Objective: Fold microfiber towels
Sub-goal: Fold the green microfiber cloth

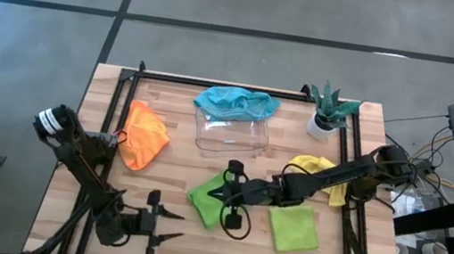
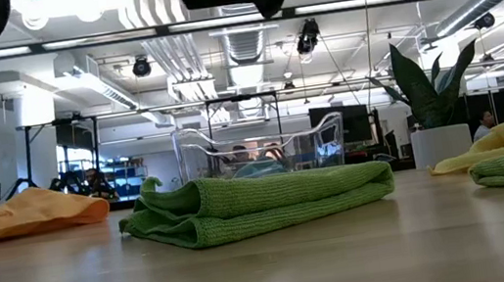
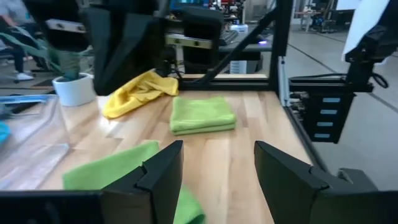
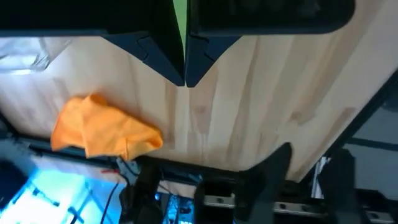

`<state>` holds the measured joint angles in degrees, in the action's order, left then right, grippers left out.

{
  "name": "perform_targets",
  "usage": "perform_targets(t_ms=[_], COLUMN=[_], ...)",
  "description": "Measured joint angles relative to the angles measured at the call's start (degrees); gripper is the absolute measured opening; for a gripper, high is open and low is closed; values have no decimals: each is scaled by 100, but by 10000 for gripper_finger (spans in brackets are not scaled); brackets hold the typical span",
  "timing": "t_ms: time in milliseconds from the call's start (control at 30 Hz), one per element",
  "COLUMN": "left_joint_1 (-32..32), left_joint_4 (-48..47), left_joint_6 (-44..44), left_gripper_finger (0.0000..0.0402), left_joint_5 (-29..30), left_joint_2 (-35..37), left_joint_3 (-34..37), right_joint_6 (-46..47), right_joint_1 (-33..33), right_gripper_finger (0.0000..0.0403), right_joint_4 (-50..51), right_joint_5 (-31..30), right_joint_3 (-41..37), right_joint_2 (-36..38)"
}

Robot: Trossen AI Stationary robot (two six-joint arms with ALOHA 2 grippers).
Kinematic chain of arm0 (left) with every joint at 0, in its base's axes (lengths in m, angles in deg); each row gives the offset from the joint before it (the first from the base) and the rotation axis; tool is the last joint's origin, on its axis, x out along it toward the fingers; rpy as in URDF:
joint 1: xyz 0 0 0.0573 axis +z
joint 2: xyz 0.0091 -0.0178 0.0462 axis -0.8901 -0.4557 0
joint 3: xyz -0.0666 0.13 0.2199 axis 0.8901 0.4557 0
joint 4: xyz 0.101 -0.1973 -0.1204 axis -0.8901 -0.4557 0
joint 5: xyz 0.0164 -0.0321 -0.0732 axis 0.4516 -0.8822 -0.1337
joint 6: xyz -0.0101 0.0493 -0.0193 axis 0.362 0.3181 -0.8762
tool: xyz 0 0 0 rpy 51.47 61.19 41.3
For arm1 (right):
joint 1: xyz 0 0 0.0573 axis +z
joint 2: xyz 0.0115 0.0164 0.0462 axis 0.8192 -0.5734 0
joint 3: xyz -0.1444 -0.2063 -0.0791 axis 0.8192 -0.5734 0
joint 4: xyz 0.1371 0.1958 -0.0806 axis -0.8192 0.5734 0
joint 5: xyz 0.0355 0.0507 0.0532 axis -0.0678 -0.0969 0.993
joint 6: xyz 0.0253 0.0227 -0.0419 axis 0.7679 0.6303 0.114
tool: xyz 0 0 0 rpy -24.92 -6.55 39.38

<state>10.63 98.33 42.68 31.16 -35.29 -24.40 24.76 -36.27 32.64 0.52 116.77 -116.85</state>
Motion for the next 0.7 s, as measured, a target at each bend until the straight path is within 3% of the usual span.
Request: perform_targets(t_ms=[333,433,700], left_joint_1=[409,547,820], left_joint_4=[12,-11,5], left_joint_6=[49,57,53], left_gripper_finger=[183,183,183], left_joint_5=[93,93,83], left_joint_2=[692,884,1124], left_joint_3=[579,736,941], right_joint_6=[-464,-116,60], right_joint_1=[-2,-2,-60], right_gripper_finger=[9,9,9], right_joint_4=[-5,45,1648], right_joint_5=[-3,-2,33], right_joint_3=[209,215,164], right_joint_2=[0,0,0])
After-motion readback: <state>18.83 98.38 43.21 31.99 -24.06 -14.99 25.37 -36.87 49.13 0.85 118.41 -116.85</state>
